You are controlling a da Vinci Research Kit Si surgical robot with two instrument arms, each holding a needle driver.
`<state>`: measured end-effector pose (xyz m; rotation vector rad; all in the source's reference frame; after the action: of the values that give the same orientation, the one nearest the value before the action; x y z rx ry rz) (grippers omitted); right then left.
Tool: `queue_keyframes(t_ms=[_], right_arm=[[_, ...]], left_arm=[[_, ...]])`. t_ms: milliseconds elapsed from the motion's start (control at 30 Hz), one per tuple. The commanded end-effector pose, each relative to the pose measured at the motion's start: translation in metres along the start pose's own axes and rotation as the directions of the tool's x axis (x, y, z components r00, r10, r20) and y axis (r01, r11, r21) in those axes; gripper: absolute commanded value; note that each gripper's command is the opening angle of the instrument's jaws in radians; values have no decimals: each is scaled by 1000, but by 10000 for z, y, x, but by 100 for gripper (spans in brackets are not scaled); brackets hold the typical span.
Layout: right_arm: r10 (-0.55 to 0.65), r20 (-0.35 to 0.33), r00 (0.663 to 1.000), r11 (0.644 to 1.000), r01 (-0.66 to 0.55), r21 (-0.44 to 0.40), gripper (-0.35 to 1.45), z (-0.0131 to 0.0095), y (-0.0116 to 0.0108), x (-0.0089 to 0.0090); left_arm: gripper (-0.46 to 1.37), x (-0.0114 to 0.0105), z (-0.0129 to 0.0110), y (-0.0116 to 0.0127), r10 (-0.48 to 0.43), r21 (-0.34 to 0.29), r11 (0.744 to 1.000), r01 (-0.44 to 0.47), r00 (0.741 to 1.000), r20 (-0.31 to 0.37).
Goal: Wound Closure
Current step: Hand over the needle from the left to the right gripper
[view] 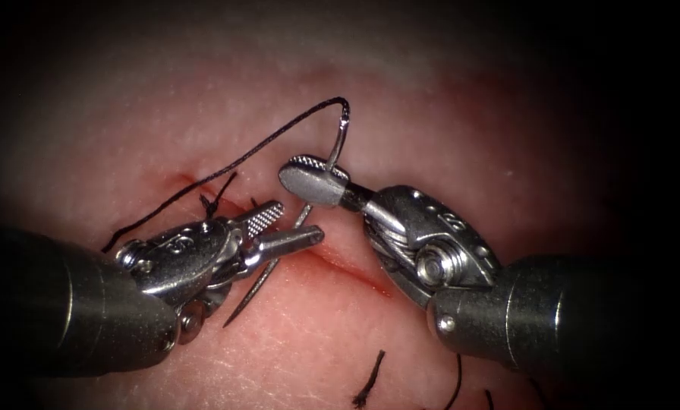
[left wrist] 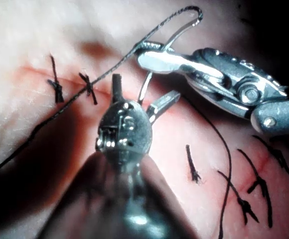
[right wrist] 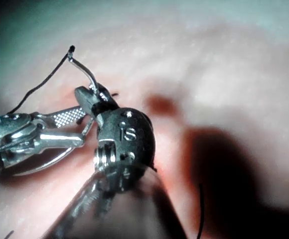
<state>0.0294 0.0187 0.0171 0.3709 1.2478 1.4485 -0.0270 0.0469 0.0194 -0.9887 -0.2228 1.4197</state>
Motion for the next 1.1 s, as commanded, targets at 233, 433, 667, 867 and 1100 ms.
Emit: queue_keyframes(t_ms=[233, 433, 667, 867, 1100], right_arm=[[-2, 1, 1000, 1000, 2, -8, -35, -3, 3, 2], [-38, -4, 999, 999, 38, -25, -35, -10, 8, 6], [-111, -3, 994, 993, 111, -30, -35, -20, 17, 12], [-147, -2, 989, 989, 147, -36, -35, -25, 22, 16], [-164, -1, 986, 986, 164, -38, -35, -25, 24, 17]], left_arm=[[125, -6, 1, 6, 8, 39, 999, -7, 1000, -21], [127, -9, -4, 9, 7, 25, 1000, -7, 1000, -14], [128, -11, -10, 10, 7, 26, 1000, -7, 1000, -14], [126, -12, -14, 10, 8, 21, 1000, -8, 1000, -8], [124, -11, -21, 5, 10, 17, 1000, -10, 1000, -5]])
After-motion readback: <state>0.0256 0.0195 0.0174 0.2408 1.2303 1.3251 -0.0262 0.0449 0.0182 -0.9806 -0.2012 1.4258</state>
